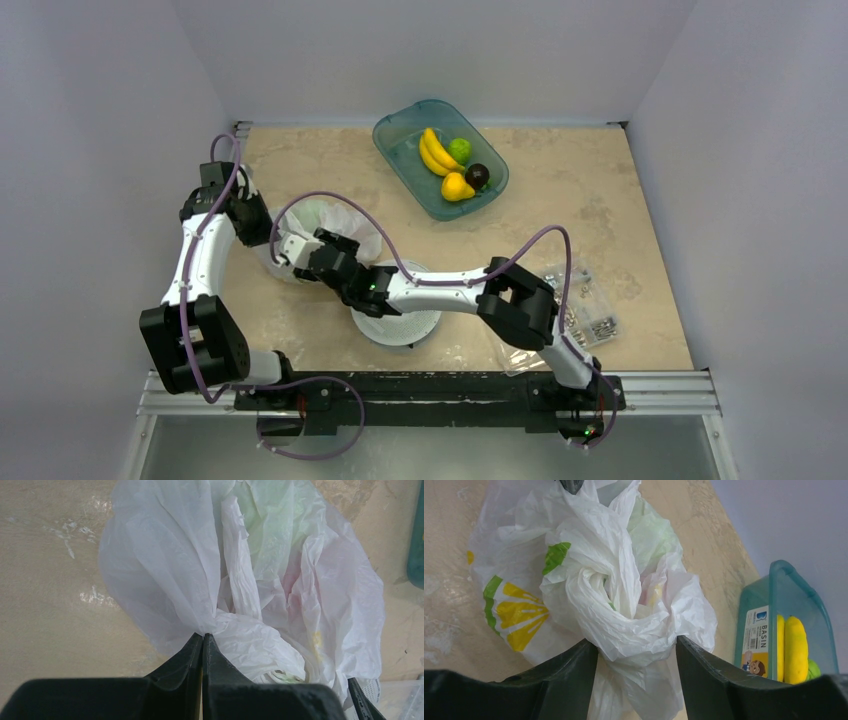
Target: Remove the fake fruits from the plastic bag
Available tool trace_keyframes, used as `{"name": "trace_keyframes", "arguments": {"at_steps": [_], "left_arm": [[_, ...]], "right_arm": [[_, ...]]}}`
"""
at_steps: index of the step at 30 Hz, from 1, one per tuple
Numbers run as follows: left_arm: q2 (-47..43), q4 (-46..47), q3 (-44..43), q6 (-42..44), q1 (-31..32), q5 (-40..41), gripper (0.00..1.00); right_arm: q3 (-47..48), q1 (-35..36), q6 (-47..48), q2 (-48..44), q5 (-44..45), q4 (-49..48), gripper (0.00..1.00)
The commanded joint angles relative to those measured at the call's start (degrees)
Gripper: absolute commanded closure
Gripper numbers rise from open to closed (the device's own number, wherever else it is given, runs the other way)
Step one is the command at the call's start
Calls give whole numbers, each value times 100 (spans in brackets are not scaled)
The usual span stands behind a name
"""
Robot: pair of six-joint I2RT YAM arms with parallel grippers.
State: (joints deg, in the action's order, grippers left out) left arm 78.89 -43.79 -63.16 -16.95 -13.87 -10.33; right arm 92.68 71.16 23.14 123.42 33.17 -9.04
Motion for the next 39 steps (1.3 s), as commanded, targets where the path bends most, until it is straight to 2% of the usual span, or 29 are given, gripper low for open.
{"name": "trace_keyframes", "arguments": {"at_steps": [1, 4, 9, 11, 14, 18, 20, 21, 23, 24, 25, 26, 27, 32, 34, 38, 39], "left_arm": [[9, 143, -100, -27, -54, -174, 100], [20, 150, -105, -28, -54, -182, 100], [23, 144, -124, -28, -56, -170, 100], [29, 147, -127, -23, -53, -157, 100], [38, 127, -136, -20, -63, -118, 100], [39, 102, -144, -19, -63, 18, 100], [47, 91, -153, -18, -71, 57, 100], [40, 86, -153, -23, -76, 89, 100], [38, 75, -153, -35, -101, 143, 100], [41, 73, -153, -36, -119, 165, 100], [39, 77, -153, -49, -136, 171, 100], [45, 72, -152, -53, -155, 165, 100], [56, 72, -153, -61, -172, 151, 100], [1, 146, -117, 6, -182, -179, 100], [-137, 294, -31, 60, -186, -452, 89], [-778, 751, 284, 171, -178, -1098, 51], [-957, 894, 365, 194, -166, -1234, 45]], "right_arm": [[269, 4, 45, -27, 360, -515, 41], [287, 4, 92, 67, 517, -707, 33], [298, -5, -169, 102, 892, -1016, 45], [235, -33, -465, -2, 933, -1112, 53], [39, -100, -1142, -277, 737, -1136, 77], [-649, -334, -2744, -1035, -20, -1132, 100], [-1281, -617, -3797, -1528, -791, -1441, 100], [-1683, -828, -4326, -1769, -1464, -1744, 100], [-2596, -1373, -5437, -2153, -2507, -2783, 100], [-3008, -1583, -5437, -2276, -2866, -3408, 100], [-3415, -1735, -6285, -2349, -3148, -4023, 100], [-3769, -1846, -6644, -2373, -3280, -4653, 100], [-3894, -1923, -6907, -2355, -3433, -4868, 100], [-3763, -2083, -7339, -1986, -3737, -4868, 100], [-3638, -2082, -7350, -1840, -3798, -4737, 100], [-3434, -2079, -7268, -1713, -3809, -4310, 100], [-3383, -2079, -7188, -1708, -3805, -4190, 100]]}}
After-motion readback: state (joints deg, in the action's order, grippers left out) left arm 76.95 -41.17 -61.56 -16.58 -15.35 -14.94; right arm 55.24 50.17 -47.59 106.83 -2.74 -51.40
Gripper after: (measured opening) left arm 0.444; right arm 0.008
